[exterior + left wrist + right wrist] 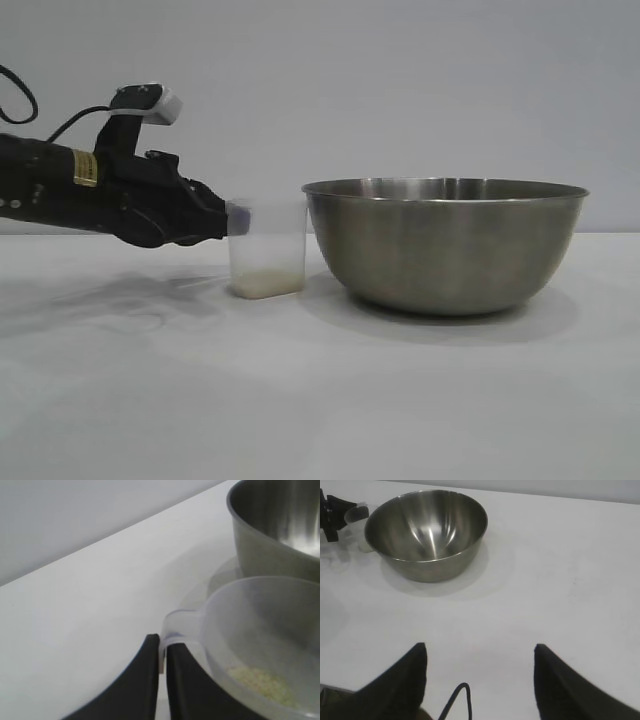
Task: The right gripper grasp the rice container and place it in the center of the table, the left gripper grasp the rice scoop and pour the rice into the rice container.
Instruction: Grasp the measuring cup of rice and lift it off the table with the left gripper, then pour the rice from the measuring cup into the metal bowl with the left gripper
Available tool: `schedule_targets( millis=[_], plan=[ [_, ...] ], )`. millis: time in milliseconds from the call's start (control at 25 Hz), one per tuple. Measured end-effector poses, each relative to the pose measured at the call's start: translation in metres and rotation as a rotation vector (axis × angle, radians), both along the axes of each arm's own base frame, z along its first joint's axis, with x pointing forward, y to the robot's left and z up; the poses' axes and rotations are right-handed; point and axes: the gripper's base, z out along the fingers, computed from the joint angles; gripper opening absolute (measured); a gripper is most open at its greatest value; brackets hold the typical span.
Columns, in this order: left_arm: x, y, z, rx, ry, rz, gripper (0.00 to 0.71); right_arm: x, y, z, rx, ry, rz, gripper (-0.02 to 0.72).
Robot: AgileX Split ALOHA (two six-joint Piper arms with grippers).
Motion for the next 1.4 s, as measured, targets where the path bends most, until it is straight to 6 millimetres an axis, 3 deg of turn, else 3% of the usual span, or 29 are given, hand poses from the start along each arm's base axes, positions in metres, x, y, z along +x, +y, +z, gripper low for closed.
schedule_targets(
  millis=[320, 720, 920, 1080, 1200, 1400],
  plan=[
    [0.006, 0.007, 0.01, -0.025, -0.014, 0.081, 0.0, 0.0, 0.0, 0.0, 0.0, 0.0, 0.0, 0.428],
    [0.012, 0.017, 0.051, -0.028, -0.133, 0.12, 0.0, 0.0, 0.0, 0.0, 0.0, 0.0, 0.0, 0.428],
    [0.01, 0.015, 0.079, 0.058, -0.268, 0.078, 0.0, 0.0, 0.0, 0.0, 0.0, 0.0, 0.0, 0.428],
    [0.008, 0.014, 0.09, 0.098, -0.312, 0.045, 0.0, 0.0, 0.0, 0.0, 0.0, 0.0, 0.0, 0.428],
    [0.009, 0.004, 0.099, 0.161, -0.374, 0.003, 0.0, 0.0, 0.0, 0.0, 0.0, 0.0, 0.0, 0.428],
    [0.013, -0.032, 0.114, 0.307, -0.493, -0.085, 0.0, 0.0, 0.0, 0.0, 0.0, 0.0, 0.0, 0.428]
  ],
)
